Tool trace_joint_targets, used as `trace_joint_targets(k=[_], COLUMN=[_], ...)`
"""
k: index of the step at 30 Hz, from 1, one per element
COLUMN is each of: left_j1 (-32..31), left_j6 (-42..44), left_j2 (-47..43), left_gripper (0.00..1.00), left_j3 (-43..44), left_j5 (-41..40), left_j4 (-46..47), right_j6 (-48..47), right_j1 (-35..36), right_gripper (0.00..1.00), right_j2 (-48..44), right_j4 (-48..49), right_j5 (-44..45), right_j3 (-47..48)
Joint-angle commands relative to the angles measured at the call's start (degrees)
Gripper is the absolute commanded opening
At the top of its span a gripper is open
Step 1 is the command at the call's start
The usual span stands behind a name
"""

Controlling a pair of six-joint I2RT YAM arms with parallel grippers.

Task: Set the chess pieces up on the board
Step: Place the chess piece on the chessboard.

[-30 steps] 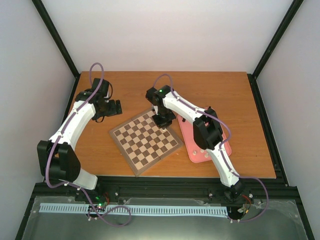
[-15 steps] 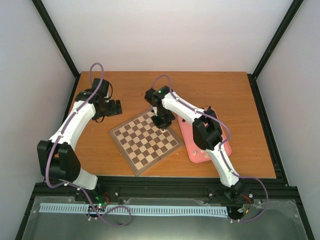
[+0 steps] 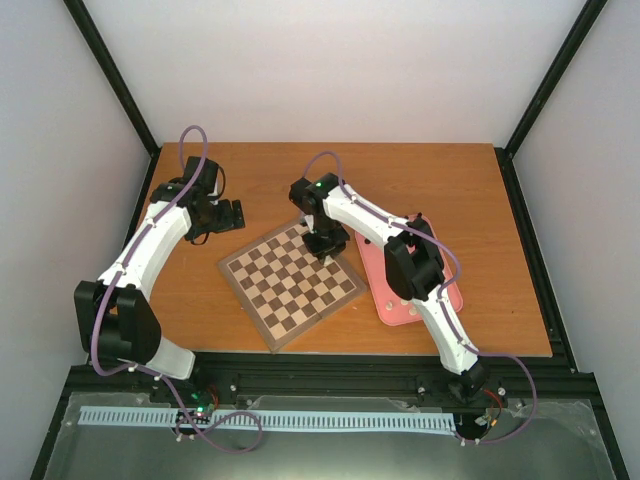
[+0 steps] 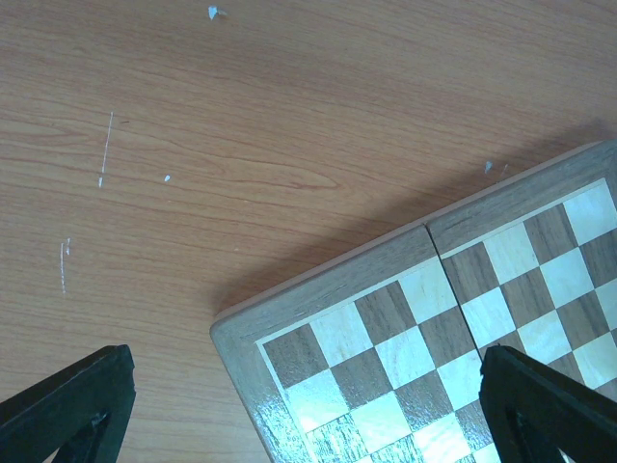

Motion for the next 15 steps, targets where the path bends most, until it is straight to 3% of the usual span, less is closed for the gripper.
trace_joint_targets(k=[1,10,15], left_j1=[0.12,0.11,0.12], left_j6=[-0.19,-0.33,-0.24], left_j2=[0.65,0.85,0.92], left_gripper=[1.0,1.0,1.0], left_j3=[0.75,1.13,1.22], left_j5=[0.49,0.5,1.27], left_j4=[1.09,0.84,0.94], right_j6=[-0.36,0.02,3.16], right_j1=[0.81,0.47,-1.86], right_gripper=[0.37,0.62,0.64], right_j2=[-1.55,-5.05,-10.63], right_j4=[0.26,-3.15,-3.39], right_j5=[-0.67,2.46,6.59], right_j3=[1.46,9.73,5.68])
